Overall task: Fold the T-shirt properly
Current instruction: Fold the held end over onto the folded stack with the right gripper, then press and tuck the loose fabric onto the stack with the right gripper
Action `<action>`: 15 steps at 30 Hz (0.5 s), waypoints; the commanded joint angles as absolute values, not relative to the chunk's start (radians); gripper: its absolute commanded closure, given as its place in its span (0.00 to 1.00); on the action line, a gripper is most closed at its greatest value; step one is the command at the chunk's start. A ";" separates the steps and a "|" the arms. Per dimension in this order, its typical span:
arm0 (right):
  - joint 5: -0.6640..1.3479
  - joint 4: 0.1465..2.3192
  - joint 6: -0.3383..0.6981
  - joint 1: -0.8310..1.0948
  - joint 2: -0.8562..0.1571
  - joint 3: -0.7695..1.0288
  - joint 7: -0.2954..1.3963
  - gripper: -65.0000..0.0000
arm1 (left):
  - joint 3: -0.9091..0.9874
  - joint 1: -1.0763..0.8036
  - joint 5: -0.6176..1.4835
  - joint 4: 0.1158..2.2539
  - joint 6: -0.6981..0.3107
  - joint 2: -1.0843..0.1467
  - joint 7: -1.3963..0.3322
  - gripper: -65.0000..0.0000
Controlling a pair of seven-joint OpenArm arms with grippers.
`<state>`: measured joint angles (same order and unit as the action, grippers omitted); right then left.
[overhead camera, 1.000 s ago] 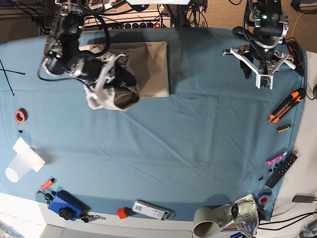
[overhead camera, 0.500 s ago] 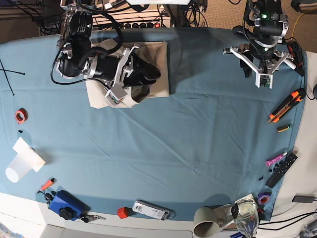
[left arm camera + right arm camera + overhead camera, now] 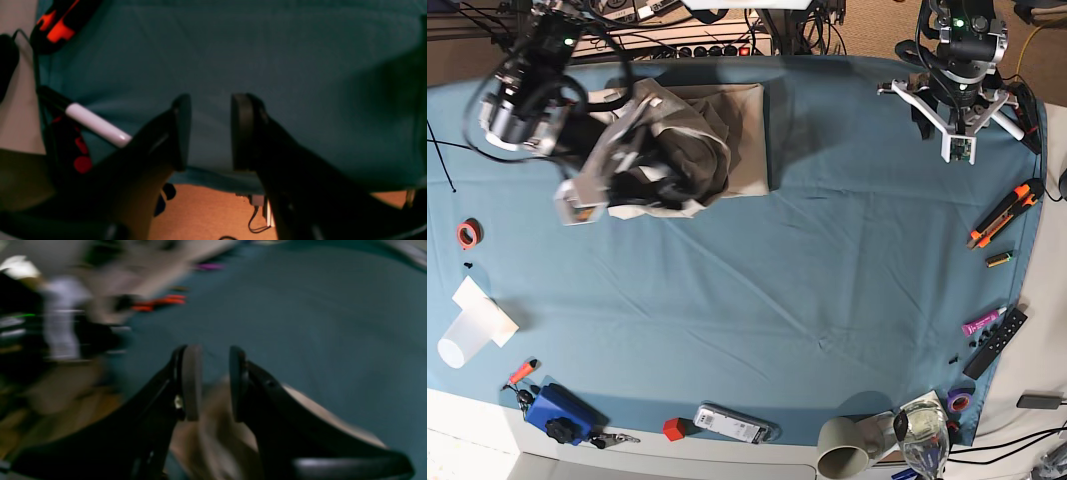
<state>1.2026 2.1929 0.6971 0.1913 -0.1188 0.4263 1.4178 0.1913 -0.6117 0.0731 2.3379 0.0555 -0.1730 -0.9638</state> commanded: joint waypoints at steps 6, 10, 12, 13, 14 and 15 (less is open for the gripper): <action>1.020 2.203 0.698 0.200 -0.128 0.580 1.396 0.76 | 0.194 -0.615 0.073 2.356 0.059 -0.178 -0.941 0.71; 0.955 2.190 0.698 0.253 -0.128 0.519 1.396 0.76 | 0.194 -0.615 0.072 2.356 0.059 -0.178 -0.942 0.71; 0.879 2.172 0.698 0.268 -0.128 0.464 1.396 0.76 | 0.194 -0.615 0.072 2.356 0.059 -0.178 -0.942 0.71; 0.835 2.158 0.698 0.269 -0.128 0.437 1.396 0.76 | 0.194 -0.614 0.072 2.356 0.059 -0.178 -0.942 0.71; 0.789 2.143 0.698 0.269 -0.128 0.413 1.396 0.76 | 0.194 -0.614 0.073 2.356 0.059 -0.178 -0.942 0.71; 0.746 2.128 0.698 0.269 -0.128 0.392 1.396 0.76 | 0.194 -0.614 0.072 2.356 0.059 -0.178 -0.942 0.71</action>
